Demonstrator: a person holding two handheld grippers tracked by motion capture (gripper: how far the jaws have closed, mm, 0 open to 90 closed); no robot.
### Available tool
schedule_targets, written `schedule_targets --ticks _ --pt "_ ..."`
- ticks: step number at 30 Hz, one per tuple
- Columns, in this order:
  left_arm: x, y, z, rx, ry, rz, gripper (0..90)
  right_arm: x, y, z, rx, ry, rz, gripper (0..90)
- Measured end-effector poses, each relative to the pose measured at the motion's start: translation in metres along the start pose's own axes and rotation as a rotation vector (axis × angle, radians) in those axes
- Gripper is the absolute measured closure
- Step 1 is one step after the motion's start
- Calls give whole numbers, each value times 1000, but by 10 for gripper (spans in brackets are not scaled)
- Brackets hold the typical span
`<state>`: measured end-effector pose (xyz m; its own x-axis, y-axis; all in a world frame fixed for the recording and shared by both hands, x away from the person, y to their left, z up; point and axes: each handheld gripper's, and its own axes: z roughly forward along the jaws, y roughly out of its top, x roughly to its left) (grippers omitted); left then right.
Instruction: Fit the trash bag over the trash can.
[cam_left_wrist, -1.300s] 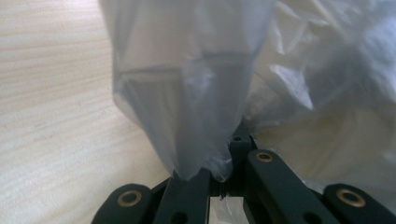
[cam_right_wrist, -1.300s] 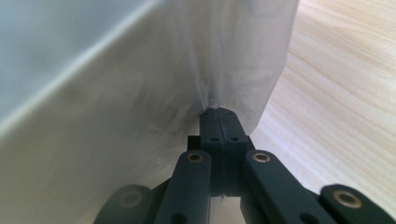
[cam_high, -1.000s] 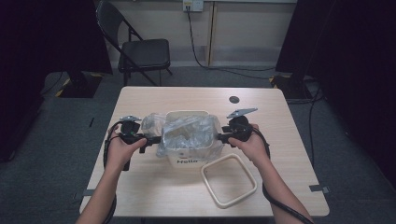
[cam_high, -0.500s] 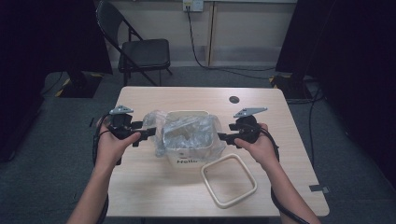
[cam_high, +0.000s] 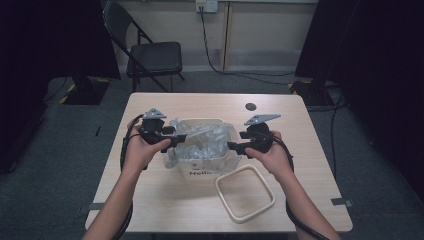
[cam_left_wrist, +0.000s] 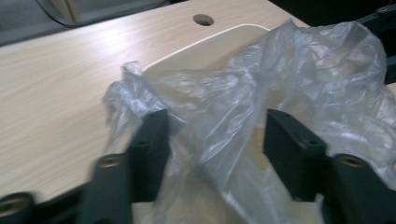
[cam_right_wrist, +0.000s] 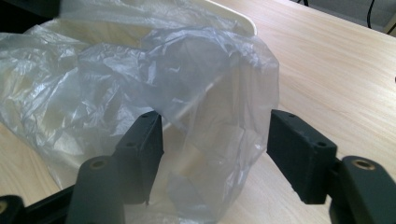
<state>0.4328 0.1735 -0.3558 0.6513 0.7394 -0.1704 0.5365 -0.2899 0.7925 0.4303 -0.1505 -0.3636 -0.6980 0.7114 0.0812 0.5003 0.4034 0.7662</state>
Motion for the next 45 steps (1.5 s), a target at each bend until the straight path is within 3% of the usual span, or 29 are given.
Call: schedule_targets --ticks 3,7,11,13,18,20,23,30,32,37,45 --pt "0 5 6 28 24 22 594 -1 0 2 0 2 2 345" --pt "4 8 11 62 45 2 751 -4 -1 6 2 4 12 345" --pt "7 13 9 29 45 -40 832 -10 -4 10 -3 6 21 345" --pt "11 15 6 -7 43 -83 840 -12 -6 11 1 6 25 352" --pt "24 22 5 -32 34 -149 837 -18 -8 15 12 8 24 350" --pt "28 25 7 -26 47 -148 832 -20 -10 17 17 6 32 352" --pt "34 26 14 -22 30 -158 824 -24 -12 21 18 6 35 375" --pt "46 25 28 -1 12 -204 824 -34 -15 31 11 21 71 531" --pt "49 24 29 -15 0 -225 839 -36 -15 33 13 21 77 644" --pt "56 23 29 -31 24 -246 847 -39 -15 38 21 34 105 854" --pt "67 16 40 -39 37 -281 880 -42 -15 50 37 42 145 891"
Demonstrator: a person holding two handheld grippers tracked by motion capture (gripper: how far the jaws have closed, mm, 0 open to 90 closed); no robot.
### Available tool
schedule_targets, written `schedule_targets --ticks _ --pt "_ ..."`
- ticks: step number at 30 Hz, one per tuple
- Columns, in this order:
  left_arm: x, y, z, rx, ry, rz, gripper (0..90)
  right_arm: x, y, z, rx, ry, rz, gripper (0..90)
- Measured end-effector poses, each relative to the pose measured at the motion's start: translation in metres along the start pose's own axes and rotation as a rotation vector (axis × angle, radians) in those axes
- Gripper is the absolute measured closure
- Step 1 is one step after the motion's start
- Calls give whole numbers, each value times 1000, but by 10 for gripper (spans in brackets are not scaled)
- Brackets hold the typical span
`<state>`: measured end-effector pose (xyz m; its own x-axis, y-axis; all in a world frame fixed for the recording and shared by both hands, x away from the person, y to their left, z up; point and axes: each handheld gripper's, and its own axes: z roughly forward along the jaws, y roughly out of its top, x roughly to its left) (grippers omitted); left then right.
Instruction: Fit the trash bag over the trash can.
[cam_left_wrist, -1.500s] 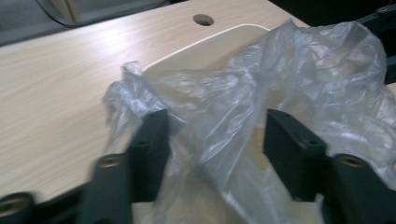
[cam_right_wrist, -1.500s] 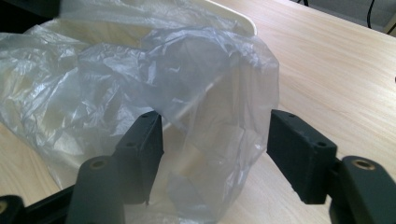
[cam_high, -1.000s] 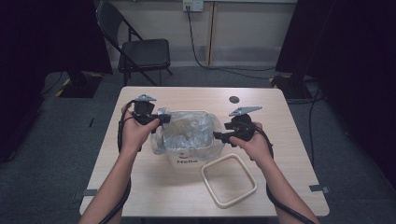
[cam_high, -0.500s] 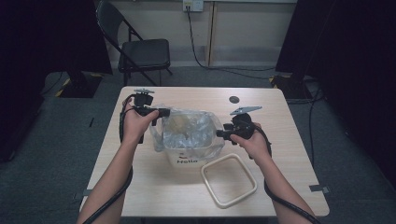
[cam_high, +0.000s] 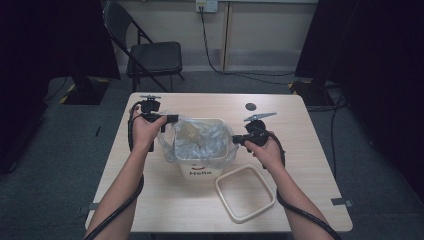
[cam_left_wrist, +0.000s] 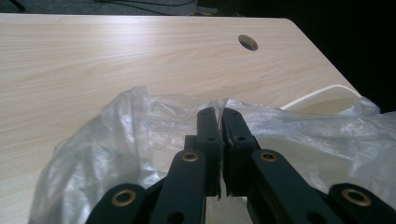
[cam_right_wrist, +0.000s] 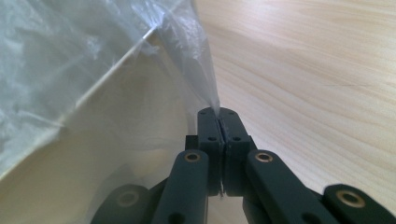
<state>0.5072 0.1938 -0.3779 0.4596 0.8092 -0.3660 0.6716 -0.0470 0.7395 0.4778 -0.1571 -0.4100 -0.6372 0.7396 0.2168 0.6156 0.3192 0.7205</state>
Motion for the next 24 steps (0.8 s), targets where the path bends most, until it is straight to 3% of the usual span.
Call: schedule_targets --ticks 5,9,12,17,20,24 --pt "4 -9 14 33 -20 -17 900 0 2 9 6 -1 -1 890" --pt "5 -18 15 25 -51 -35 900 5 2 17 20 41 -17 897" --pt "6 -23 11 42 -75 -40 900 10 1 17 33 58 -25 900" --pt "1 -35 -1 56 -84 -12 900 19 -5 11 58 86 -49 900" --pt "-1 -41 -8 53 -78 -8 900 27 -9 7 66 91 -56 900" --pt "0 -46 -19 47 -61 3 900 39 -12 4 92 135 -83 900"
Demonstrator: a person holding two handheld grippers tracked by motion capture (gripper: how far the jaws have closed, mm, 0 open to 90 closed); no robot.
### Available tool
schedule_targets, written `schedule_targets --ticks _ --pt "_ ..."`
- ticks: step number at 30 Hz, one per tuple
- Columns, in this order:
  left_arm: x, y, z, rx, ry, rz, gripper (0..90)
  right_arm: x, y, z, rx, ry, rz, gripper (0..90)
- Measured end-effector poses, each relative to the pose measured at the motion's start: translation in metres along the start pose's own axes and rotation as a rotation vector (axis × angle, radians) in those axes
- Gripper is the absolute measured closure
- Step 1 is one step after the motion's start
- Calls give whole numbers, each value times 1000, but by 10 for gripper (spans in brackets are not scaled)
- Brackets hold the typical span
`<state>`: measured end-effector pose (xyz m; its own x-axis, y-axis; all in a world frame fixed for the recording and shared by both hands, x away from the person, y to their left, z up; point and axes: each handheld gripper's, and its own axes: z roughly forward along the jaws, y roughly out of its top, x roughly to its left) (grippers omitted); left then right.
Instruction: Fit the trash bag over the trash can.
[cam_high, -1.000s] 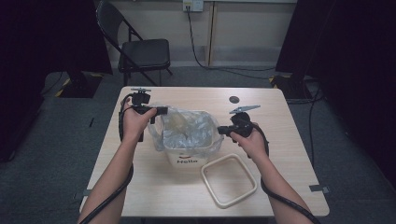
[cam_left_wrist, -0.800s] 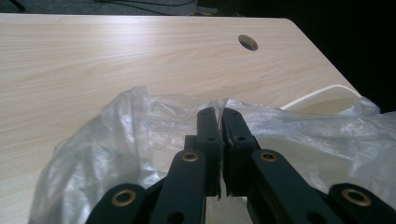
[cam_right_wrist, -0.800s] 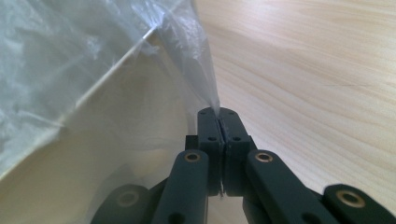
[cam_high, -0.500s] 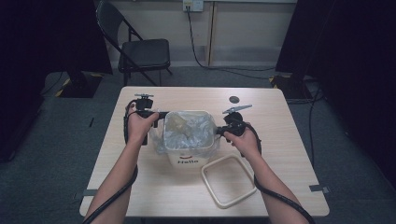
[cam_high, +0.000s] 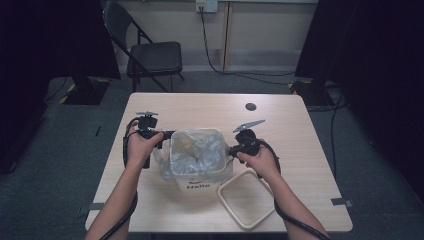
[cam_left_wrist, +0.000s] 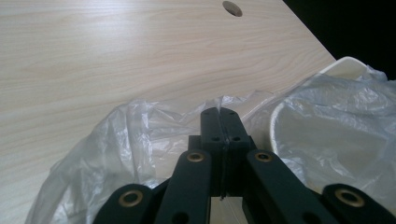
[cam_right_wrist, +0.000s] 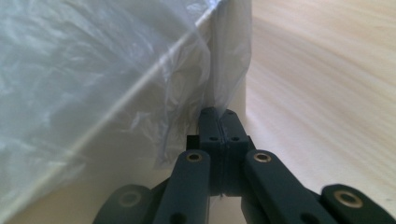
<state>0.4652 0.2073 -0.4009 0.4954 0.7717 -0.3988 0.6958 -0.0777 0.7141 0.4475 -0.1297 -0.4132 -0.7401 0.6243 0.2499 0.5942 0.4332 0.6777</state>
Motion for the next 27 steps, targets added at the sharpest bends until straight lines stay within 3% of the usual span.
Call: schedule_targets --ticks 3,4,7,9,11,13,16,22,26,27 --pt "4 0 -6 -22 13 -4 900 8 3 2 36 46 -47 895" --pt "6 0 -7 -23 13 -7 900 9 6 1 17 29 -50 895" --pt "9 2 -7 -19 15 -3 900 1 17 -4 -85 4 17 898" --pt "9 3 -5 -26 16 -4 900 -7 22 -3 -101 -58 43 900" --pt "11 3 -3 -23 21 -5 899 -15 23 3 -75 -103 62 900" --pt "13 2 0 -25 8 -18 899 -22 20 12 -37 -117 79 900" --pt "13 1 6 -40 -3 -28 900 -26 16 27 -29 -80 104 900" --pt "18 -6 17 -31 -22 -63 900 -18 17 40 8 -61 62 900" --pt "17 -11 18 -30 -6 -70 900 -21 15 38 6 -111 68 900" --pt "15 -12 17 -16 13 -53 900 -23 15 39 24 -124 65 900"
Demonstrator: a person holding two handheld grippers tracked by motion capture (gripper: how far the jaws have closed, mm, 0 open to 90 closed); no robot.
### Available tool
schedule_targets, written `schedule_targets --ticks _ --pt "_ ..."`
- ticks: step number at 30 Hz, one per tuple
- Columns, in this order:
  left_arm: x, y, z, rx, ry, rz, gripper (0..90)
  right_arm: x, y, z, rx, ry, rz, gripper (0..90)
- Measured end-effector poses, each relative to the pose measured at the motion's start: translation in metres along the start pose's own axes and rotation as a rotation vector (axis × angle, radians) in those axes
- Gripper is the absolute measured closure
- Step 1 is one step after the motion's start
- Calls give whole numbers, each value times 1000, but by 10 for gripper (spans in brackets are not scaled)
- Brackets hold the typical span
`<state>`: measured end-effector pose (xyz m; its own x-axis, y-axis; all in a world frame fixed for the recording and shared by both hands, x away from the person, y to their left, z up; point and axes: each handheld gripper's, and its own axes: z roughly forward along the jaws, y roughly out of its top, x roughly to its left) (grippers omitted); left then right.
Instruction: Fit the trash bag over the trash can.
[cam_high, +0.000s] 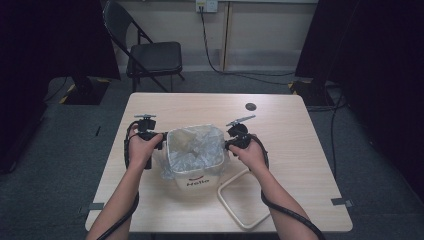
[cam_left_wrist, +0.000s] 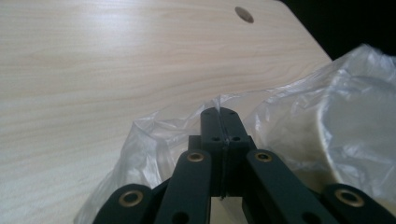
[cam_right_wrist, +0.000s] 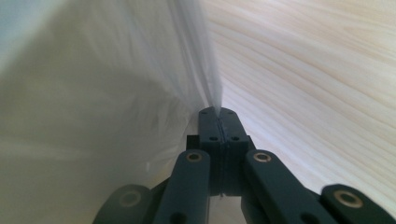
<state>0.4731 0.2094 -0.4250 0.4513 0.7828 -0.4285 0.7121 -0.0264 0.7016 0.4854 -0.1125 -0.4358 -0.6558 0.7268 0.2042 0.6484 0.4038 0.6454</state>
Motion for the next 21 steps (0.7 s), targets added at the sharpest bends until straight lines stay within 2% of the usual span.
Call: schedule_targets --ticks 2,3,4,5,7,9,10,11,12,13,15,18,19,21 --pt "0 -4 -5 -15 2 -13 900 -4 -3 8 52 -44 -31 900" --pt "0 -6 -8 -21 7 -21 900 -5 -4 10 52 -23 -16 900" --pt "0 -8 -10 -16 16 -6 900 -6 -5 11 37 -7 4 900" --pt "1 -9 -11 -5 18 -2 900 -6 -6 10 27 -12 -1 900" --pt "4 -13 -11 -8 27 -8 900 -5 -6 6 35 -28 -32 900" --pt "6 -15 -14 -18 22 -14 877 -3 -8 1 36 -27 -37 889" --pt "5 -15 -17 -35 23 -4 820 -3 -9 -2 30 -16 -41 862" --pt "4 -15 -21 -58 30 3 721 -3 -10 -7 23 -13 -35 788" --pt "3 -15 -26 -61 30 1 684 -3 -11 -12 5 -29 -31 678" --pt "2 -15 -32 -71 35 -3 669 -4 -12 -17 -12 -48 -30 654" --pt "0 -15 -44 -97 45 4 567 -6 -14 -29 -34 -45 -11 551" --pt "-5 -16 -61 -113 71 30 451 -5 -17 -48 -69 -69 -33 484" --pt "-5 -16 -61 -113 71 30 418 -4 -19 -54 -80 -84 -43 452" --pt "-14 -18 -75 -122 85 54 354 -1 -21 -66 -103 -106 -40 393"
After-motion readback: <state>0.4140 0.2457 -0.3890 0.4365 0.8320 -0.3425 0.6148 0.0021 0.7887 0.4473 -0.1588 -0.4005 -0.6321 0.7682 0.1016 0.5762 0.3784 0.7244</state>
